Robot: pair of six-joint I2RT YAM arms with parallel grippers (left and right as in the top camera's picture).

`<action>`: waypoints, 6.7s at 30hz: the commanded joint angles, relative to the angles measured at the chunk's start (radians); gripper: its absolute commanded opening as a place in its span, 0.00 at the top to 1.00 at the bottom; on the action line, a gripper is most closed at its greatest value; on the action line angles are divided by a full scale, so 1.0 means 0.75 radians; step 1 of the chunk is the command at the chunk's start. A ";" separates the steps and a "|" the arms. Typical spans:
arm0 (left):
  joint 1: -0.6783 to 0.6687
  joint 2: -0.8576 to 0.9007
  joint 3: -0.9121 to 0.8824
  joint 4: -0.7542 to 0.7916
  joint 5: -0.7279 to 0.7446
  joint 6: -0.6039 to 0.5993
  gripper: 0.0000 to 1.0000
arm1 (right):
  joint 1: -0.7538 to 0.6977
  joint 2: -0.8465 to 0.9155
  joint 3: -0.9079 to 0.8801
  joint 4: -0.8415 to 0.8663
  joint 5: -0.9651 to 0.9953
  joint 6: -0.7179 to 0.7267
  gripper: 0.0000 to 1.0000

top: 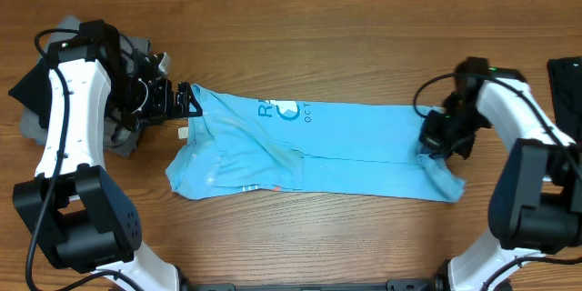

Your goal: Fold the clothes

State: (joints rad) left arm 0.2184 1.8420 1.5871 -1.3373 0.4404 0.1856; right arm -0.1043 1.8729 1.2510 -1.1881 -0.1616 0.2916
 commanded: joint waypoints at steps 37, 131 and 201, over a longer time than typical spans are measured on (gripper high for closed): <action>0.005 -0.015 0.017 -0.002 0.008 -0.013 0.00 | 0.306 -0.036 0.025 0.222 -0.146 0.381 0.96; -0.036 -0.415 0.089 0.078 0.010 0.013 0.00 | 0.429 -0.270 -0.254 0.376 -0.641 -0.346 0.96; -0.038 -0.415 0.089 0.078 -0.079 0.012 0.00 | 0.712 -0.012 -0.010 0.569 0.189 0.061 0.96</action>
State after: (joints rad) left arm 0.1959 1.5295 1.6451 -1.2819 0.3840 0.1905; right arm 0.4179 1.8603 1.2011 -0.7712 -0.0166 0.3782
